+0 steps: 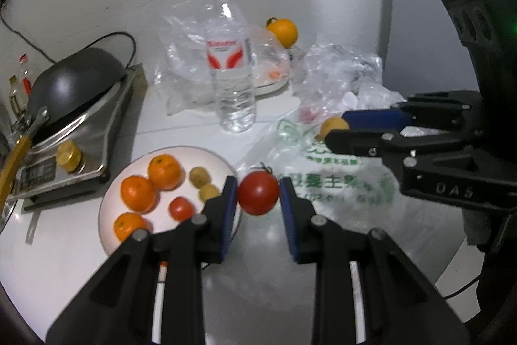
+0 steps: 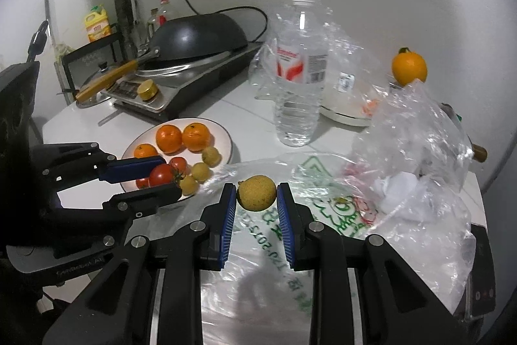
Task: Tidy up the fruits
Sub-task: 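Carry the tomato and the yellow fruit over the white plate with both tools, then lower the tomato onto the plate and open the left tool while the right tool releases its yellow fruit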
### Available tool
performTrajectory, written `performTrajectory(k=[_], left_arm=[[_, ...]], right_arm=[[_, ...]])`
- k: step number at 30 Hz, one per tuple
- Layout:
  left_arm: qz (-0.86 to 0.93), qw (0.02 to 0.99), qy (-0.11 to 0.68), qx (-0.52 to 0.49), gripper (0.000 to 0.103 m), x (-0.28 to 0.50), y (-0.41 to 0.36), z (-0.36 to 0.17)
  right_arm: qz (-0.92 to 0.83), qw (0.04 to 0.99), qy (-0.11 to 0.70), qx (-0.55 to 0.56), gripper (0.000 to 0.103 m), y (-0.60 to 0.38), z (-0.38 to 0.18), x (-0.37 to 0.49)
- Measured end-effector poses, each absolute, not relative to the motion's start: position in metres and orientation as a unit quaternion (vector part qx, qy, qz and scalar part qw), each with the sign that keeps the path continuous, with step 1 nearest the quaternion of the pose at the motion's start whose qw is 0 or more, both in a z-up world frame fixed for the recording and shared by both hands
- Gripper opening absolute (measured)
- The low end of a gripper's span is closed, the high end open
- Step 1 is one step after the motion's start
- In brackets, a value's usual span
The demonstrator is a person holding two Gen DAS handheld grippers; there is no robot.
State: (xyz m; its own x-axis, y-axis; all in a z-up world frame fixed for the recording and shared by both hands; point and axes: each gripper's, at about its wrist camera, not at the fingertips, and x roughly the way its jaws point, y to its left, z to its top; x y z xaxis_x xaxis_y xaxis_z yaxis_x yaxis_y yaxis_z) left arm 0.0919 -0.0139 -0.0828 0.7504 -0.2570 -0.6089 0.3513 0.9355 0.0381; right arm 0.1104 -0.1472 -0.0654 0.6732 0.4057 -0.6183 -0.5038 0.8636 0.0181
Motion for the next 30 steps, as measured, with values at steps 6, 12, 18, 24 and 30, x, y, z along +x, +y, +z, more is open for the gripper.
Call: performTrajectory(k=[6, 12, 18, 24, 30], left_arm=[[-0.146, 0.934, 0.319, 0.068, 0.028, 0.091, 0.009, -0.091], [-0.135, 0.933, 0.326, 0.062, 0.028, 0.090, 0.025, -0.099], [-0.134, 0.931, 0.336, 0.057, 0.028, 0.092, 0.034, -0.109], [-0.138, 0.926, 0.347, 0.058, 0.028, 0.096, 0.034, -0.119], [-0.137, 0.924, 0.352, 0.061, 0.028, 0.101, 0.033, -0.124]], right_arm=[[0.260, 0.906, 0.322, -0.090, 0.028, -0.125, -0.067, 0.111], [0.269, 0.901, 0.324, -0.101, 0.028, -0.108, -0.068, 0.112], [0.274, 0.896, 0.331, -0.109, 0.028, -0.095, -0.071, 0.115], [0.276, 0.893, 0.337, -0.114, 0.028, -0.088, -0.074, 0.119], [0.276, 0.891, 0.341, -0.118, 0.028, -0.083, -0.076, 0.121]])
